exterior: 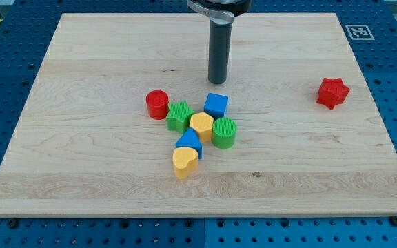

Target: Place the red circle above the green star

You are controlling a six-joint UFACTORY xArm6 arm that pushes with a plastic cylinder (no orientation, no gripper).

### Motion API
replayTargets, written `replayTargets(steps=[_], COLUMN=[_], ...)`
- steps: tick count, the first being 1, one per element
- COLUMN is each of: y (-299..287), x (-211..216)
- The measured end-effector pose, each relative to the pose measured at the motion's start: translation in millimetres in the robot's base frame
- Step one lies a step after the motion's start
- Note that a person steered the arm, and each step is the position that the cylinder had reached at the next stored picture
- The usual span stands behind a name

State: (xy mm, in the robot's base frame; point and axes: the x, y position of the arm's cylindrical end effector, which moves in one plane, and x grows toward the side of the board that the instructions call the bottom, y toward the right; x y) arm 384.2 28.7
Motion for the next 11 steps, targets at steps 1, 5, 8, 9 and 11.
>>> replayTargets(steps=[1,5,8,9,11], y=[0.0,-181.5,-113.4,-99.5,-97.2], x=[0.0,53.9,40.5,51.6,90.4])
